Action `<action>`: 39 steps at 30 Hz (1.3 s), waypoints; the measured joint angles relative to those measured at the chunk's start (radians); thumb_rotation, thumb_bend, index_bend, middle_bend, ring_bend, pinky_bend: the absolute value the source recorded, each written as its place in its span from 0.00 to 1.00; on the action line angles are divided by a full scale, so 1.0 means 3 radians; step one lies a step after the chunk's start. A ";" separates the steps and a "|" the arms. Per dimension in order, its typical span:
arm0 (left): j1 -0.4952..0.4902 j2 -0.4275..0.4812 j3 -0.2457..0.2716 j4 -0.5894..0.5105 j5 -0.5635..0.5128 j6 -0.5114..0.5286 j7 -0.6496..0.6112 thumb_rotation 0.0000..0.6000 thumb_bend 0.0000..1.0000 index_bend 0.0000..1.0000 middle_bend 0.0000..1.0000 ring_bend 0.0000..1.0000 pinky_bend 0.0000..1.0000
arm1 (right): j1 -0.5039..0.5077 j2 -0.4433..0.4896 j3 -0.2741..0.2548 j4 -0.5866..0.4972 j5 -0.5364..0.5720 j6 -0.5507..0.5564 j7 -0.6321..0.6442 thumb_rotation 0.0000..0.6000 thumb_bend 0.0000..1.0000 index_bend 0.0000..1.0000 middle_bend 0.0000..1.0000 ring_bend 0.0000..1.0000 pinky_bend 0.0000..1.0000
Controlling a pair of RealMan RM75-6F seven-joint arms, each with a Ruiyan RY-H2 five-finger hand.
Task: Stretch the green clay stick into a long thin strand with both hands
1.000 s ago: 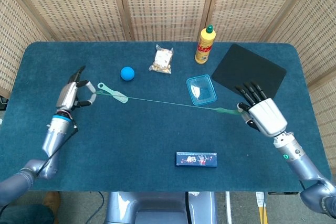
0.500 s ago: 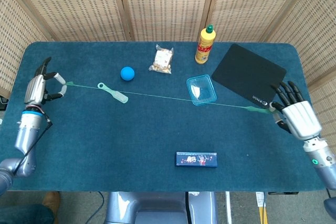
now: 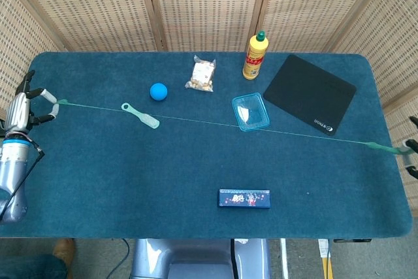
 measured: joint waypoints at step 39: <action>0.0115 0.0249 0.0179 -0.1352 0.0167 0.0462 0.1308 1.00 0.58 0.84 0.00 0.00 0.00 | 0.0297 0.0015 0.0019 -0.0704 -0.0356 0.0252 -0.0118 1.00 0.62 0.82 0.18 0.00 0.00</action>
